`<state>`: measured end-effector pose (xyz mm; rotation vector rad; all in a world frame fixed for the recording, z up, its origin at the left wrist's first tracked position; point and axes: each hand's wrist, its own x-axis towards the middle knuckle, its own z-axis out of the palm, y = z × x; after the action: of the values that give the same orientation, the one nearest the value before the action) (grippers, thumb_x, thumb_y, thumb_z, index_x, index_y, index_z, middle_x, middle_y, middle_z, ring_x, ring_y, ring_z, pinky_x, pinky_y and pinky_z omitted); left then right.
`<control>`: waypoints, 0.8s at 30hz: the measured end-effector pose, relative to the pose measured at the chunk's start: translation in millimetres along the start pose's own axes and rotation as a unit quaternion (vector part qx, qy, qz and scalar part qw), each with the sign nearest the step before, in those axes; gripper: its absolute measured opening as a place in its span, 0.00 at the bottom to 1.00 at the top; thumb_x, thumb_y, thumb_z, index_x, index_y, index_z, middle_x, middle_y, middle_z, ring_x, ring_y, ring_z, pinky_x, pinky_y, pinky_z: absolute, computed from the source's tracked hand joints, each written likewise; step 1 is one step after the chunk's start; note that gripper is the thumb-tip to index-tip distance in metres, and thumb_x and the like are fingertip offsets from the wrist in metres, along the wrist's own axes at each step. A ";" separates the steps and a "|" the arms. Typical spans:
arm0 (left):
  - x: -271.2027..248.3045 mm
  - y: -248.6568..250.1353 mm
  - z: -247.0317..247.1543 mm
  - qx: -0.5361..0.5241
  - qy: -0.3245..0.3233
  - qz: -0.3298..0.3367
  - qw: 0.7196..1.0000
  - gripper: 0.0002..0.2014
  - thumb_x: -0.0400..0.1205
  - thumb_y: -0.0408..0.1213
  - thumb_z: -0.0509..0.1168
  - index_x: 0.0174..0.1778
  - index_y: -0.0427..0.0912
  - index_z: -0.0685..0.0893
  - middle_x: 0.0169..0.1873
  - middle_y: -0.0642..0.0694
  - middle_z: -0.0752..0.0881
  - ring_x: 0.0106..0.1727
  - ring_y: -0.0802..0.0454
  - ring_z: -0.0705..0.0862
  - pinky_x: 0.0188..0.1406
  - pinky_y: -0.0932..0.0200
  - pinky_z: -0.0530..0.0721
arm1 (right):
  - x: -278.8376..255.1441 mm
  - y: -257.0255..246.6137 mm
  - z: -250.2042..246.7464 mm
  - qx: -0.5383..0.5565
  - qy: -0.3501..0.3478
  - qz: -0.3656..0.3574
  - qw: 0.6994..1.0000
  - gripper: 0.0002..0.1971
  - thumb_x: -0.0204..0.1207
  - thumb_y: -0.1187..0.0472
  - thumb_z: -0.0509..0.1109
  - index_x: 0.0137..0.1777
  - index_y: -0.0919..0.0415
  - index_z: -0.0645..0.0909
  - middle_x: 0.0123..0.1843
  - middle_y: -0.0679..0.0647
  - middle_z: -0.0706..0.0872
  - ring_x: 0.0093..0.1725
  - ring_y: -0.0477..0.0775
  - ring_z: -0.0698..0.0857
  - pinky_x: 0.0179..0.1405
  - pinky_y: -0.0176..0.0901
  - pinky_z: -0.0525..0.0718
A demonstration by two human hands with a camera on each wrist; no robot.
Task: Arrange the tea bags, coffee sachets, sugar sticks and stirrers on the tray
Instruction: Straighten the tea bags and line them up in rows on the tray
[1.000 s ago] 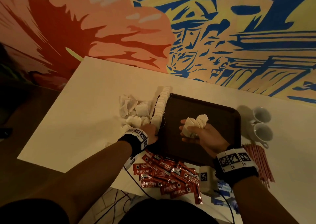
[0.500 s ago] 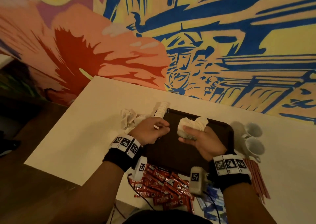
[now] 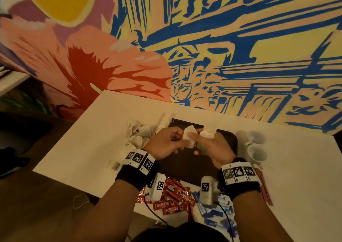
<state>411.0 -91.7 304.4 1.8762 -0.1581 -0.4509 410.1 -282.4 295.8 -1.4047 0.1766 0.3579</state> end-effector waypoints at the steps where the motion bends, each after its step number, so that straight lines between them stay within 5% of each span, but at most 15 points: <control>1: -3.9 0.1 4.2 0.010 -0.006 -0.001 1.000 0.05 0.81 0.39 0.73 0.51 0.44 0.86 0.47 0.42 0.91 0.42 0.54 0.88 0.42 0.57 0.87 | -4.1 1.9 -3.1 -0.015 -0.002 -0.010 1.000 0.12 0.73 0.56 0.82 0.54 0.60 0.89 0.46 0.57 0.94 0.44 0.54 0.92 0.34 0.44 0.88; 9: -28.3 -7.3 38.0 0.024 0.045 0.007 0.999 0.12 0.82 0.47 0.72 0.49 0.41 0.92 0.40 0.41 0.91 0.39 0.53 0.88 0.45 0.52 0.89 | -26.2 9.5 -15.3 -0.065 -0.017 -0.074 0.995 0.09 0.76 0.58 0.80 0.51 0.63 0.91 0.41 0.61 0.92 0.34 0.49 0.87 0.28 0.41 0.83; 14: -41.2 -8.3 43.5 0.022 0.057 0.010 0.998 0.06 0.81 0.45 0.73 0.38 0.54 0.91 0.35 0.48 0.91 0.39 0.52 0.89 0.45 0.51 0.89 | -33.0 14.6 -17.1 -0.085 -0.035 -0.073 0.993 0.10 0.75 0.55 0.81 0.49 0.60 0.92 0.42 0.63 0.92 0.35 0.55 0.85 0.32 0.46 0.82; 19: -50.1 -13.6 42.9 0.003 0.066 0.009 0.998 0.08 0.82 0.43 0.73 0.52 0.44 0.93 0.45 0.41 0.93 0.45 0.47 0.90 0.44 0.55 0.88 | -35.5 14.1 -10.1 -0.088 -0.061 -0.066 0.992 0.09 0.76 0.56 0.80 0.50 0.61 0.92 0.39 0.59 0.92 0.30 0.49 0.84 0.27 0.40 0.81; 24: -53.3 -19.8 29.7 0.016 0.079 -0.018 0.997 0.06 0.81 0.42 0.74 0.50 0.46 0.92 0.43 0.44 0.93 0.43 0.54 0.89 0.44 0.56 0.88 | -26.5 13.8 -5.6 -0.049 -0.018 -0.004 0.999 0.12 0.79 0.53 0.77 0.56 0.60 0.89 0.40 0.57 0.87 0.35 0.50 0.84 0.28 0.40 0.84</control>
<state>348.6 -93.6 289.9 1.9401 -0.0257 -0.3230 381.2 -289.9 290.8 -1.4940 0.1259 0.3891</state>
